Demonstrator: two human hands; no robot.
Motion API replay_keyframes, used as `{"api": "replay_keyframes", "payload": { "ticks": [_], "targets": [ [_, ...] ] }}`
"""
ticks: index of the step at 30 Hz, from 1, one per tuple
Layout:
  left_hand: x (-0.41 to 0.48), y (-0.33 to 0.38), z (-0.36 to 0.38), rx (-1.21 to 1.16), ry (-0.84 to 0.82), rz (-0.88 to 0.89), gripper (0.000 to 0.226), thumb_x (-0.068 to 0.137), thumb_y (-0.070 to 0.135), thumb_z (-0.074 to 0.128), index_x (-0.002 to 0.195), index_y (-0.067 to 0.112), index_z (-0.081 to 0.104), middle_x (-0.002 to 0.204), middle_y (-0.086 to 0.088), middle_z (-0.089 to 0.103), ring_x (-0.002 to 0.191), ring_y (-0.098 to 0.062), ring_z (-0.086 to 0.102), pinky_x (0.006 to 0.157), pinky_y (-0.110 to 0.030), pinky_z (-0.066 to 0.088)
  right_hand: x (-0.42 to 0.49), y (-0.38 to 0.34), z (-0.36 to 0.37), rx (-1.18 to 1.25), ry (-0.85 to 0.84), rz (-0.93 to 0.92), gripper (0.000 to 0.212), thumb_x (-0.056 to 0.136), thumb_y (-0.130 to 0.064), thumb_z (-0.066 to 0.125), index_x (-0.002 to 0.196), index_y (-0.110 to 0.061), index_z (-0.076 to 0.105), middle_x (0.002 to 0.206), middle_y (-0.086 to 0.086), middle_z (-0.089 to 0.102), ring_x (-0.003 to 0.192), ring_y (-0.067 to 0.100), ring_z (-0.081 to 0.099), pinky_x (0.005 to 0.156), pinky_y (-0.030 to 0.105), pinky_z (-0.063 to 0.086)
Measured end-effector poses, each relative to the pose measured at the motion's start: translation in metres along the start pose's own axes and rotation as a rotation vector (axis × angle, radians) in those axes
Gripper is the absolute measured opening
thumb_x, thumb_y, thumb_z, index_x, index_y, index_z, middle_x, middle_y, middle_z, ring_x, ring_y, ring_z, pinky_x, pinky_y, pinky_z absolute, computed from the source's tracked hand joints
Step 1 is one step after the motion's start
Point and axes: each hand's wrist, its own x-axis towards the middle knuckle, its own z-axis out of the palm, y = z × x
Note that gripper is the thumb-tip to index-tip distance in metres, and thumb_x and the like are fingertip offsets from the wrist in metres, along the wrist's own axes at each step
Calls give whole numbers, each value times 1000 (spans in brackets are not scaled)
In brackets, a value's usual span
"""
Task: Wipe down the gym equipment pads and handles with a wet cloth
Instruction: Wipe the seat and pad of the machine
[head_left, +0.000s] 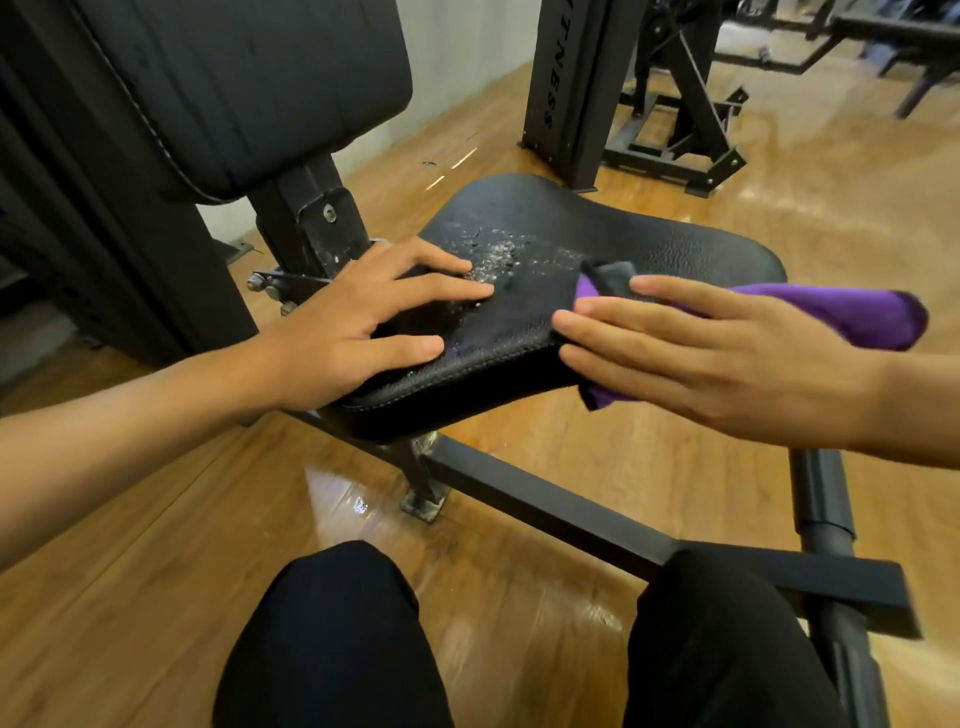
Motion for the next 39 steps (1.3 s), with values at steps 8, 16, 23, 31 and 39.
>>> {"api": "replay_keyframes", "payload": {
  "ticks": [8,16,23,31,39],
  "targets": [
    [0,2,-1,32,15,13,45,102,44,44,138,22,61,149,-1,50,130,-14,45,112,-44,36,46,-26,6,25,47,20,52,110,-4,13,158,4,-5,165,16,15,153,31,13,128,42,3],
    [-2,-3,0,22,-1,16,51,102,44,44,148,27,55,150,3,47,133,-18,44,115,-32,27,-26,14,-4,-66,-19,3,53,108,-4,40,159,-4,27,167,13,24,154,29,25,124,47,25],
    [-2,1,-3,54,-34,19,51,101,42,44,149,27,52,152,2,47,140,-23,43,119,-39,29,59,-31,7,-57,102,86,54,111,-11,29,162,-2,13,168,20,18,155,34,20,125,47,23],
    [-3,7,-2,28,-49,-37,52,103,52,43,149,29,52,155,8,44,144,-23,40,121,-37,25,-27,15,10,138,329,191,46,104,-17,60,146,-3,50,152,19,47,143,33,44,114,51,42],
    [-2,15,0,51,-59,-79,53,100,36,44,149,17,52,156,0,45,147,-26,40,120,-58,29,-29,13,33,97,543,185,43,100,-15,67,141,-3,59,144,19,55,137,32,53,110,50,48]
  ]
}}
